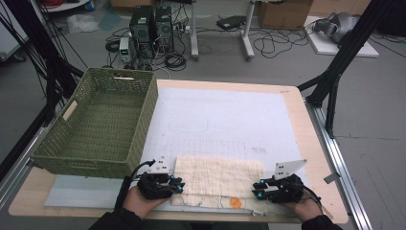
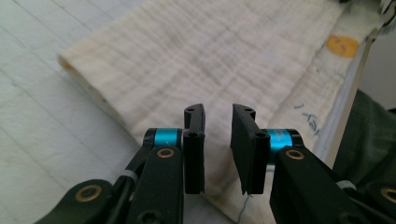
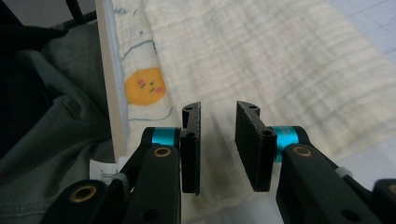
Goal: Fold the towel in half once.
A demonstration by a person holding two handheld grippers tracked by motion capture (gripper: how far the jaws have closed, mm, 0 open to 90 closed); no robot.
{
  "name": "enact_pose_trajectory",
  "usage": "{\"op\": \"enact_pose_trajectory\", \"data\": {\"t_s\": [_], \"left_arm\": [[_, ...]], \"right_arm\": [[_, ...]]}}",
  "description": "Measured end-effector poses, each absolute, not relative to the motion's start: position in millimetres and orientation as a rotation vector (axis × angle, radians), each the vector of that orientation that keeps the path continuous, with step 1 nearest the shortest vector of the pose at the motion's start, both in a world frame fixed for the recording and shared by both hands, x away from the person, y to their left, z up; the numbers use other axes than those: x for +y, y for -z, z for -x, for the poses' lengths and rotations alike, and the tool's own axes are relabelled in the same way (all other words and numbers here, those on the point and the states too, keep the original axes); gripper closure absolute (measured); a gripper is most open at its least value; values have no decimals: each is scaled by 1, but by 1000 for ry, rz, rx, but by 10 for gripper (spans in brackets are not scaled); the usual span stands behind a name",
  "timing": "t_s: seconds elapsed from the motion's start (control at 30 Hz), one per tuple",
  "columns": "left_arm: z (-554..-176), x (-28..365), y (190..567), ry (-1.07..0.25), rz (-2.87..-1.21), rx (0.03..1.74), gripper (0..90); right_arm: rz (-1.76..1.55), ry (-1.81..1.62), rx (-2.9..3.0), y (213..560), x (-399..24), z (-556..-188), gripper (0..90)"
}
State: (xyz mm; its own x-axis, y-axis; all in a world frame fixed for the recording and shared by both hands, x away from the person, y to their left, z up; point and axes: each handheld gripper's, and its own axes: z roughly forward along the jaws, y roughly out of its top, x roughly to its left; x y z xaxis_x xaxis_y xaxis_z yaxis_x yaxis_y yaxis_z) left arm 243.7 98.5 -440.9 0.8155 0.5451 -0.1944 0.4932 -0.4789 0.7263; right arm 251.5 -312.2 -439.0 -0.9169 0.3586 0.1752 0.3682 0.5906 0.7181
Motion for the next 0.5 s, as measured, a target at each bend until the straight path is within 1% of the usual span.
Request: {"op": "enact_pose_trajectory", "data": {"t_s": [0.03, 0.1, 0.13, 0.17, 0.27, 0.5], "left_arm": [[-242, 97, 444, -100, -2165, 742, 777], [-242, 97, 445, -99, -2155, 749, 871], [-243, 98, 445, -89, -2154, 754, 884], [-244, 98, 444, -91, -2158, 752, 888], [-243, 98, 442, -93, -2152, 750, 891], [-246, 105, 425, -95, -2074, 757, 892]], "right_arm": [[628, 1232, -2813, 441, -310, -251, 736], [614, 1236, -2825, 443, -307, -250, 823], [619, 1228, -2823, 443, -307, -251, 864], [614, 1225, -2822, 442, -306, -251, 875], [605, 1218, -2832, 440, -305, -251, 882], [637, 1325, -2797, 426, -314, -254, 882]]}}
